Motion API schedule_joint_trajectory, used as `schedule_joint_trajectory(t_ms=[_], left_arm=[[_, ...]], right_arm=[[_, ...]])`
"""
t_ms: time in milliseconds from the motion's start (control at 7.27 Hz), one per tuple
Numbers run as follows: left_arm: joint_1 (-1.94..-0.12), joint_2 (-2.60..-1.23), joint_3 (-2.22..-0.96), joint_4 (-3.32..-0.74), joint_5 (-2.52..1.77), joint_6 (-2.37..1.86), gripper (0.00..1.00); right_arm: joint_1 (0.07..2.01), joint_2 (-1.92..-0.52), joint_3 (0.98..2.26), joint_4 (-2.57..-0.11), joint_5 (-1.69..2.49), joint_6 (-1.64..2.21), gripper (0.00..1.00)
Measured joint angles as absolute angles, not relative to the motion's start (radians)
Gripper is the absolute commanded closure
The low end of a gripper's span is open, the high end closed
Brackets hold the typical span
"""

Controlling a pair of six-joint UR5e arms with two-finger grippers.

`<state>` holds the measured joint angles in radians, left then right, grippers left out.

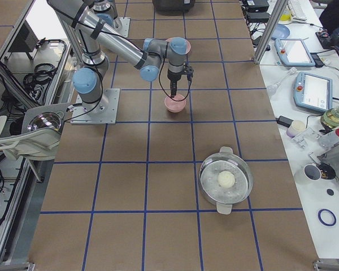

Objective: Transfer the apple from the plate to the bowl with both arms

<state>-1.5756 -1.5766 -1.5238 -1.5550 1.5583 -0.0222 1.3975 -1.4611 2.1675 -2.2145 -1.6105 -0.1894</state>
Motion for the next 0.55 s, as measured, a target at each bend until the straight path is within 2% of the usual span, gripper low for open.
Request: schedule_joint_trajectory(t_ms=[138, 550], left_arm=[[-1.595, -1.588, -1.555, -1.501, 1.559, -0.060, 0.00], [-1.630, -1.620, -1.621, -1.397, 1.550, -0.138, 0.02]], right_arm=[[1.397, -1.457, 2.179, -2.231, -1.611, -0.198, 1.00], [1.396, -1.456, 2.191, -2.247, -1.619, -0.212, 1.00]])
